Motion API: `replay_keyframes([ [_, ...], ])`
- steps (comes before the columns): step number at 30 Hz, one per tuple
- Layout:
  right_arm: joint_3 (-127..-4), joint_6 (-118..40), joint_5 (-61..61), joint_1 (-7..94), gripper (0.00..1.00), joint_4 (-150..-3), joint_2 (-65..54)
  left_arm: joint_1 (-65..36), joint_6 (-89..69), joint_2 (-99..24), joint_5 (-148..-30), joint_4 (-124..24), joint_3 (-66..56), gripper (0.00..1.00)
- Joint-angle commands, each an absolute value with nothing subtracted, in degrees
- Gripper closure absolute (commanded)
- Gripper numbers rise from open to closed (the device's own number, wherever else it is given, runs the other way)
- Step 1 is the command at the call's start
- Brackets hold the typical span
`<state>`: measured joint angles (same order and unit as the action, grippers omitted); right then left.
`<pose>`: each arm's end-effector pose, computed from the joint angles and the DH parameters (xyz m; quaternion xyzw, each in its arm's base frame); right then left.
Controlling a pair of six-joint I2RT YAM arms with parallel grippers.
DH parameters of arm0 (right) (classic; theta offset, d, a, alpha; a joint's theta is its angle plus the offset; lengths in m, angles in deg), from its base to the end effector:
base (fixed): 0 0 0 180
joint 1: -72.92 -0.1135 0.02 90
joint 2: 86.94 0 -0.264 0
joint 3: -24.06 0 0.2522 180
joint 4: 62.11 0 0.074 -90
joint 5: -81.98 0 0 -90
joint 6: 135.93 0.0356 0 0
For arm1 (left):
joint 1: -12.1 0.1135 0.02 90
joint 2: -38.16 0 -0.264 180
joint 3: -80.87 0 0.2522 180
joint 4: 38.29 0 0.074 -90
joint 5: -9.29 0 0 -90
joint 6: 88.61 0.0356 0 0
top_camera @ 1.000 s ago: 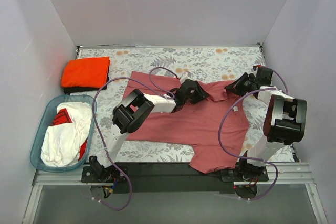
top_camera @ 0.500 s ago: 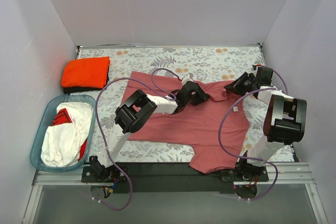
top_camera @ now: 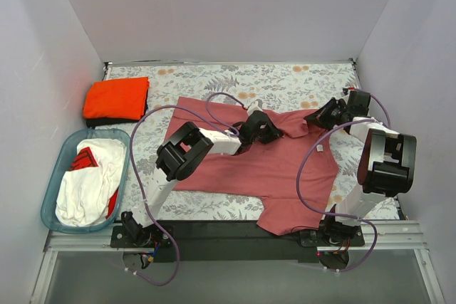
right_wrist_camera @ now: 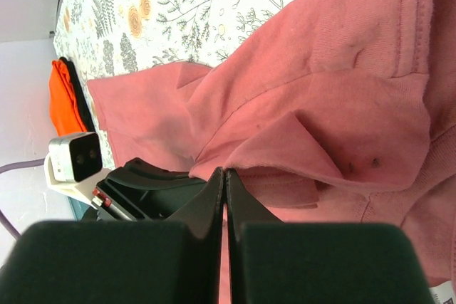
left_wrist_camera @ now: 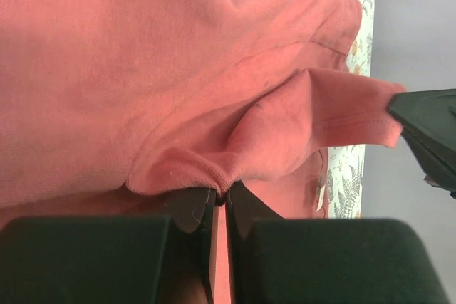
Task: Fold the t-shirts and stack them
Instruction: Fold the tshirt
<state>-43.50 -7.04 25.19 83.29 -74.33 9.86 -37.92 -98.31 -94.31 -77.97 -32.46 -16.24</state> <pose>0.3469 -0.0437 0.1837 0.2573 0.8431 0.3495 0.3176 0.3221 -0.3815 0.1083 -0.3738 0.7788 -0.4805 0.1514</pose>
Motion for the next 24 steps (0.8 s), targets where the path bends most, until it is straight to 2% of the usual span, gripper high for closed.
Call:
replay_keyframes([
  [1,-44.20,-7.08,25.65,83.29,0.99,-72.62,6.41,-38.17,-97.13,-90.17,-78.51,-35.69,-16.91,1.00],
  [5,-42.70,-8.31,24.50,84.08,0.99,-73.93,3.25,-37.65,-97.57,-86.66,-80.61,-40.35,-16.56,1.00],
  [13,-39.01,-14.28,20.56,84.79,0.99,-84.38,-6.41,-34.48,-99.42,-84.01,-92.91,-49.41,-17.61,1.00],
  [24,-31.98,-18.07,14.22,84.79,0.99,-89.58,-15.74,-33.16,-95.82,-88.05,-101.45,-57.14,-24.11,1.00],
])
